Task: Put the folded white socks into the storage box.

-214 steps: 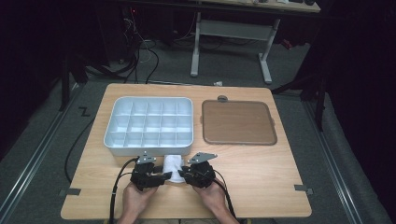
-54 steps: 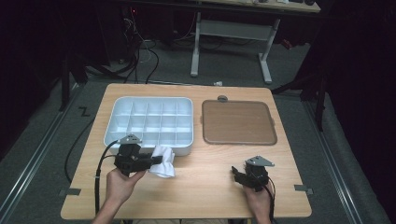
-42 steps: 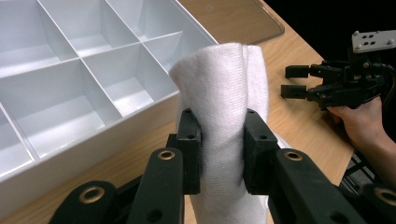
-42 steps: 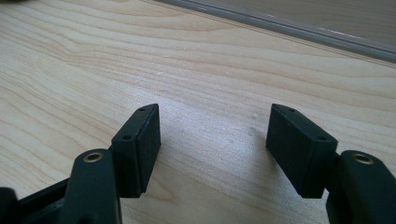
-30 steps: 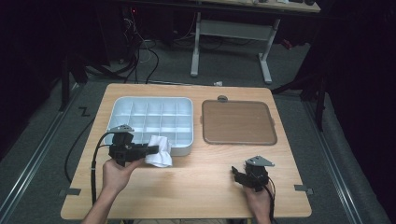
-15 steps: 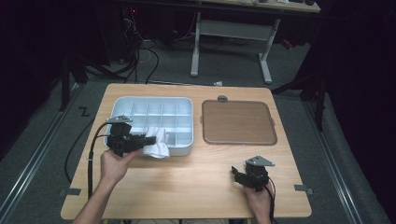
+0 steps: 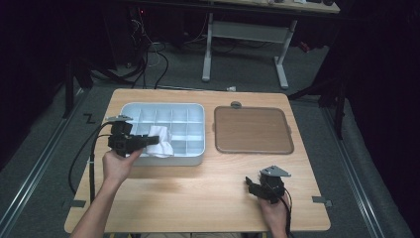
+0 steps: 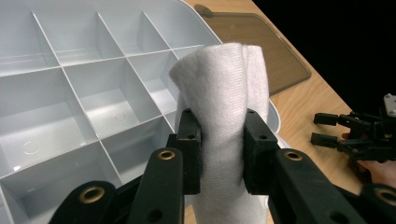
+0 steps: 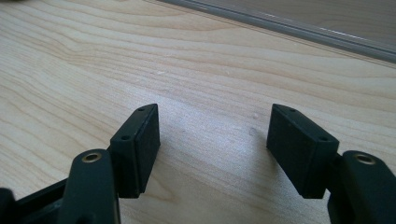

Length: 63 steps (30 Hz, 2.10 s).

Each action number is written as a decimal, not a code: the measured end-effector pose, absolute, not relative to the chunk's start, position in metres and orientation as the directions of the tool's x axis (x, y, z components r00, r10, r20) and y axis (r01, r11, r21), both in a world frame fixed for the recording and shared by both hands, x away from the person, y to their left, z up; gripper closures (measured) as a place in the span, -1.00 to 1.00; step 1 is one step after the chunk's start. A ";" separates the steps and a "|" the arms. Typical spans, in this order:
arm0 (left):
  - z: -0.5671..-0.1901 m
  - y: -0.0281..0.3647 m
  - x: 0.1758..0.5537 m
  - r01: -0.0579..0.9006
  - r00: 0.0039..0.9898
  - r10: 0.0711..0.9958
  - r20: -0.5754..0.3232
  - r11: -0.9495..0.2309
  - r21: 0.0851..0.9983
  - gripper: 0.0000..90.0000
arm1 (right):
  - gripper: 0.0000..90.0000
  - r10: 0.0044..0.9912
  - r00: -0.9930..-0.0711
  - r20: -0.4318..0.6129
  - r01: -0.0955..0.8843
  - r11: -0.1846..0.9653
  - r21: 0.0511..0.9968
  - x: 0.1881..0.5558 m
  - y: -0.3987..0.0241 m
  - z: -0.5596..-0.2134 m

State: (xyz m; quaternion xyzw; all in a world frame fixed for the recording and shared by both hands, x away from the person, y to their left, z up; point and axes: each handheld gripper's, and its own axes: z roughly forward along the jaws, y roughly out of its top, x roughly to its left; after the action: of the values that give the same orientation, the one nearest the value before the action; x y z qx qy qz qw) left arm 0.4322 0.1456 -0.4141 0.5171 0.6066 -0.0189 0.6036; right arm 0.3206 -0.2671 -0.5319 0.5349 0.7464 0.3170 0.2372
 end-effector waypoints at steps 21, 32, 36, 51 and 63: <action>-0.458 0.129 0.457 0.695 0.224 0.748 -0.625 0.327 0.641 0.63 | -0.22 0.949 -0.315 -0.015 0.648 0.226 0.727 0.321 -0.267 -0.532; -0.472 0.119 0.459 0.689 0.245 0.821 -0.516 0.227 0.688 0.65 | -0.22 0.949 -0.315 -0.015 0.648 0.227 0.727 0.321 -0.267 -0.532; -0.475 0.112 0.458 0.685 0.275 0.856 -0.439 0.146 0.714 0.66 | -0.22 0.949 -0.315 -0.015 0.648 0.227 0.727 0.321 -0.267 -0.532; -0.494 0.101 0.461 0.729 0.266 0.887 -0.377 0.071 0.681 0.69 | -0.22 0.949 -0.315 -0.016 0.648 0.227 0.727 0.321 -0.267 -0.532; -0.486 0.103 0.455 0.681 0.272 0.892 -0.360 0.086 0.728 0.57 | -0.22 0.949 -0.315 -0.013 0.648 0.225 0.727 0.321 -0.267 -0.532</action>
State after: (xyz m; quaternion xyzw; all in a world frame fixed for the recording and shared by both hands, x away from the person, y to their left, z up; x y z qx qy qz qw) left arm 0.4550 0.1030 -0.4858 0.6653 0.5911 0.1203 0.4399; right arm 0.3206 -0.2673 -0.5319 0.5351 0.7461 0.3176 0.2368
